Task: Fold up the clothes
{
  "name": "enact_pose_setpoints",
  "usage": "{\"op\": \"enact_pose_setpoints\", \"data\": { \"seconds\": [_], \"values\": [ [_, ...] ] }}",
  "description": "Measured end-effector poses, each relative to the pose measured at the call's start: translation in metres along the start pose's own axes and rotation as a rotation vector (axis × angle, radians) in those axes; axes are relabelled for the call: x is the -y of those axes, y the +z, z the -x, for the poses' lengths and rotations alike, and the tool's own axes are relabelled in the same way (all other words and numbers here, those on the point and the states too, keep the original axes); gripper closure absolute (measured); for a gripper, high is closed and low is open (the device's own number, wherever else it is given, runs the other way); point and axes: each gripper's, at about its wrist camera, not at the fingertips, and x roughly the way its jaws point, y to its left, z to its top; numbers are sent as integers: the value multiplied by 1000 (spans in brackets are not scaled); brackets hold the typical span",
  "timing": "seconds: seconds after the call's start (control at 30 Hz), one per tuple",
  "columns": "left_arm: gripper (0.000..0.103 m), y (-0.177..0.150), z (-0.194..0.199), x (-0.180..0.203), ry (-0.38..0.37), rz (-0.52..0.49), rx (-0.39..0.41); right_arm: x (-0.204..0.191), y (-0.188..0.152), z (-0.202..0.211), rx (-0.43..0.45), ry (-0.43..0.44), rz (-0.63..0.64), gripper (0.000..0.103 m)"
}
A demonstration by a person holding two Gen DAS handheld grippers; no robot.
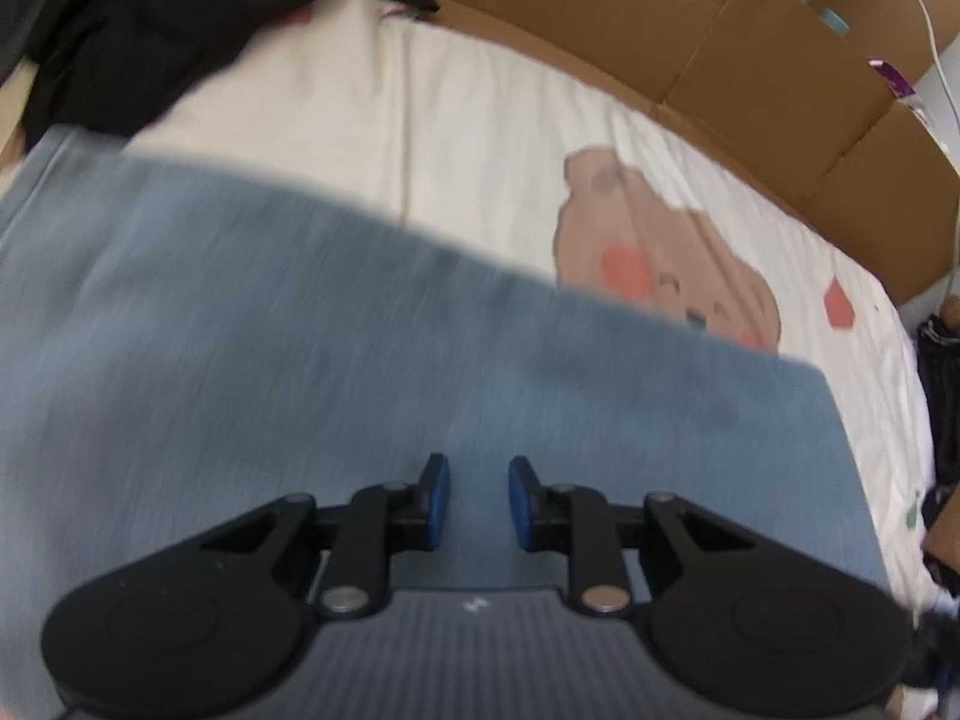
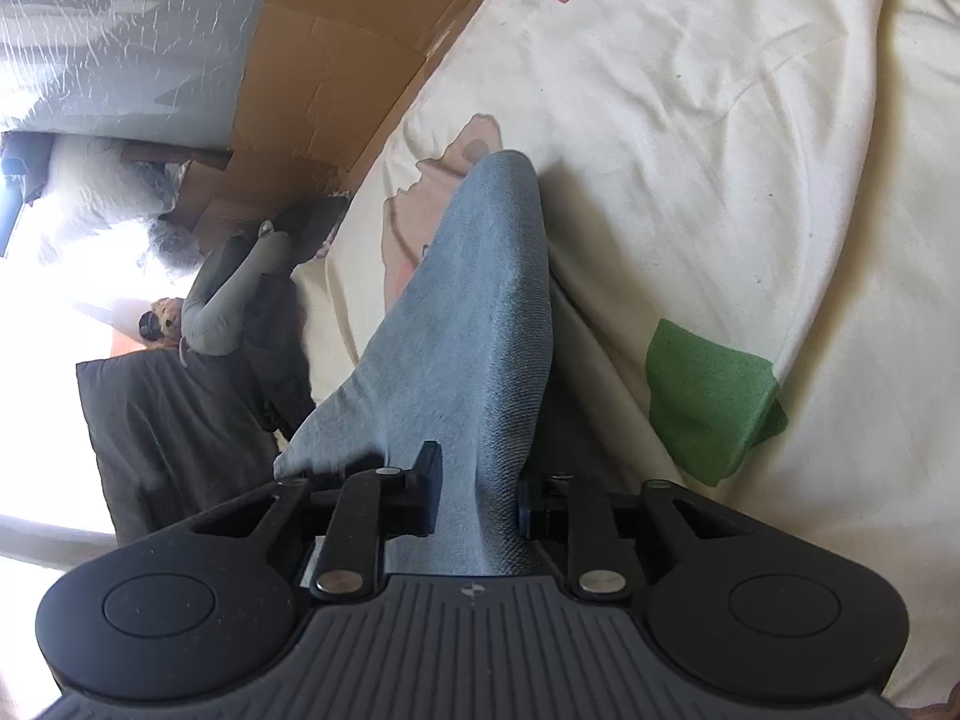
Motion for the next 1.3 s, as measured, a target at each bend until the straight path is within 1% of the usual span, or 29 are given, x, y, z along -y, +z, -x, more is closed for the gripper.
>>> {"op": "enact_pose_setpoints", "data": {
  "seconds": [0.07,0.13,0.27,0.3,0.33,0.47,0.53,0.67,0.9,1.07,1.17,1.3],
  "values": [
    [80,-16,9,-5,-1,9,4,4,0,-3,11,-17,-12,71],
    [82,-30,13,-11,-4,37,-16,10,0,-7,20,-45,-27,71],
    [87,-50,22,-20,-8,66,-12,11,2,-8,30,-39,-41,71],
    [87,-53,23,-21,-6,65,-9,9,2,-8,30,-35,-38,74],
    [87,-56,24,-22,-5,64,-8,6,2,-7,27,-31,-32,79],
    [87,-67,27,-22,3,60,-5,-13,2,-1,9,-25,13,91],
    [87,-74,29,-24,-3,68,1,-27,2,2,5,-26,59,95],
    [87,-88,36,-32,-32,95,21,-61,2,4,-13,-51,136,96],
    [87,-98,41,-41,-76,136,53,-129,-1,4,-51,-81,232,96],
    [88,-103,42,-50,-117,157,60,-180,-8,-1,-94,-74,323,96],
    [89,-108,45,-53,-121,138,60,-208,-15,-10,-123,-72,375,96],
    [92,-115,54,-63,-139,160,49,-239,-24,-23,-144,-60,423,95]
  ]
}}
